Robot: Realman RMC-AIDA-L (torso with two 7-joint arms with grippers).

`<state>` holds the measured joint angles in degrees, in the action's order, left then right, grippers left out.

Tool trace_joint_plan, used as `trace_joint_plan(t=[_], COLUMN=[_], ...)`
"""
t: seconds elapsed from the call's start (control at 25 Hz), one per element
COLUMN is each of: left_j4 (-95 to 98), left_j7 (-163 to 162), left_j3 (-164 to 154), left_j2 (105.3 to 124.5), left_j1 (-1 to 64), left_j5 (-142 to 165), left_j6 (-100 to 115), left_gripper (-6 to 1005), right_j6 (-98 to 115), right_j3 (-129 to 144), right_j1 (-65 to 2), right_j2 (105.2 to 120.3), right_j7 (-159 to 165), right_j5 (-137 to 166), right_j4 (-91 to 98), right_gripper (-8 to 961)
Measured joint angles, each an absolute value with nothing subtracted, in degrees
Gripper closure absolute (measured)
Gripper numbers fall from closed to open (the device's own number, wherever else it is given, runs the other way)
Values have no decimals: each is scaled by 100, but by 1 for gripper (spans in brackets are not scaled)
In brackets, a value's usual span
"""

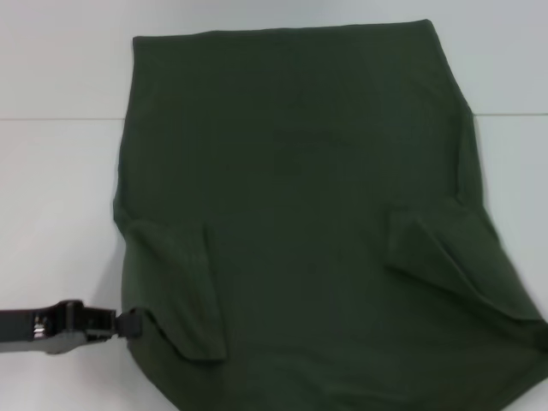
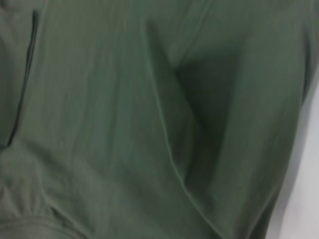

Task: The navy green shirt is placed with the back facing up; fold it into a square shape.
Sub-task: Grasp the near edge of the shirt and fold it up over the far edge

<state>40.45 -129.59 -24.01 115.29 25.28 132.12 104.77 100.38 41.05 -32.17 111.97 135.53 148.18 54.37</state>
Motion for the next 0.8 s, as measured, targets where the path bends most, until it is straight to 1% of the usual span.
trace_joint_plan(t=[0.16,0.28,0.52,0.64,0.8], left_j4=[4310,4551,4749,4825,4798], left_j7=[-13008,-13017,-12971,-12927,-12870], left_j3=[-2723,-2922,-2989,-2957,-2951], left_j2=[11492,11520,11543,11551,11545], left_j1=[2315,2080,1750,1656,1735], left_j5=[13216,13219,13219,13213,13220], left_j6=[10760,10935,11262,11329,11289], left_gripper=[961,960,960,959,959], right_j6=[10606,10914,11275,11270,11170], right_j3=[3887,3814,3854,3819,3814], right_j1=[-3050,-2982,-2775,-2688,-2721], right_j2=[11172,11166,11284,11301,11313], right_j7=[13567,13532,13435,13424,13408], right_j5=[14815,14815,14842,14844,14838], right_j4=[5924,6004,6024,6015,5926], right_gripper=[916,916,917,917,917])
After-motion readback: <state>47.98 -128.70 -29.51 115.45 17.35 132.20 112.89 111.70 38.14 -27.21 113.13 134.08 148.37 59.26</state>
